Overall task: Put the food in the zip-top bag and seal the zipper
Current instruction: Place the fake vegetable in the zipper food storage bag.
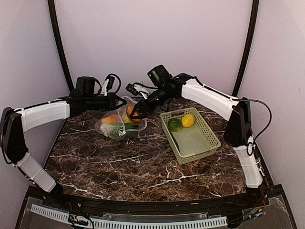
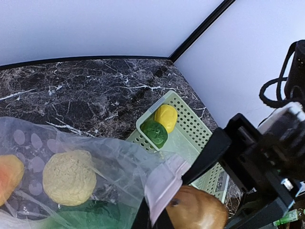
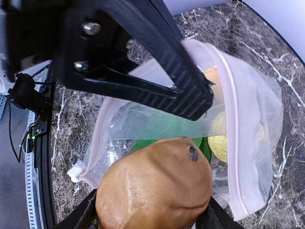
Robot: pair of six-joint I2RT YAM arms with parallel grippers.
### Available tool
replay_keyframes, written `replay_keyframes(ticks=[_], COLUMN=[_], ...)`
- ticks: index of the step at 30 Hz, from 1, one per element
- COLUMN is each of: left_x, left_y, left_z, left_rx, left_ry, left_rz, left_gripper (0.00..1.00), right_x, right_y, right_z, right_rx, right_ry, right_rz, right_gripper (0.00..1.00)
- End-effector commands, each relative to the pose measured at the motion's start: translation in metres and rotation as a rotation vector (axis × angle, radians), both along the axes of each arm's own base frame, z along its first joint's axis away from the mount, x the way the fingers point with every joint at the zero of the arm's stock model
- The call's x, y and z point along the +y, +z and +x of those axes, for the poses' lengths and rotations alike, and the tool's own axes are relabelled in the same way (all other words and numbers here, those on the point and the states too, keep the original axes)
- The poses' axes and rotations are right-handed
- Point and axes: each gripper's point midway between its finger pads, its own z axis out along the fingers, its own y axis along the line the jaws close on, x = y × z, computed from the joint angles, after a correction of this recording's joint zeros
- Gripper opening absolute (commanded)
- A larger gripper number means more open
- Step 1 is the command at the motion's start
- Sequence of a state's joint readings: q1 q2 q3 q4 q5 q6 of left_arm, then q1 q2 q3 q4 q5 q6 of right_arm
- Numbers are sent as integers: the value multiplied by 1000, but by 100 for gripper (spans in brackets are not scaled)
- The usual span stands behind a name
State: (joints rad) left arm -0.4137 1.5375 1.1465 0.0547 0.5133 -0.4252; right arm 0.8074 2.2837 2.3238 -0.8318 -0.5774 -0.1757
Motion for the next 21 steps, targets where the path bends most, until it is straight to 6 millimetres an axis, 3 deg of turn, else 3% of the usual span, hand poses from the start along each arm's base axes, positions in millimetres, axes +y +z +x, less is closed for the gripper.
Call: replay_keyframes(ticks=[1, 4, 7, 9, 12, 16, 19, 21], left_x=[-5, -11, -9, -7, -3, 0, 0, 1], left_y=[18, 21, 22, 22, 21, 21, 22, 23], left_z=[-8, -12, -11, -10, -8, -6, -6, -6], left_rx=[-19, 1, -3, -11, -12, -5, -3, -3], left_ry=[-28, -56, -51, -38, -14, -3, -4, -4], left_rz=[-68, -114, -110, -95, -80, -84, -91, -93], left_gripper=[1, 1, 1, 1, 1, 1, 1, 1], right_x=[19, 30, 34, 34, 24, 3, -9, -17], right_y=[-20, -19, -13, -3, 25, 41, 36, 24], right_z=[11, 20, 31, 25, 16, 1, -8, -2], right_rx=[18, -78, -174, -189, -221, -257, -272, -305], right_ry=[-77, -123, -184, -166, -150, -132, -116, -143], right_rz=[-17, -32, -57, -48, -29, -41, -53, -95], right_gripper=[46, 48, 64, 71, 76, 77, 77, 75])
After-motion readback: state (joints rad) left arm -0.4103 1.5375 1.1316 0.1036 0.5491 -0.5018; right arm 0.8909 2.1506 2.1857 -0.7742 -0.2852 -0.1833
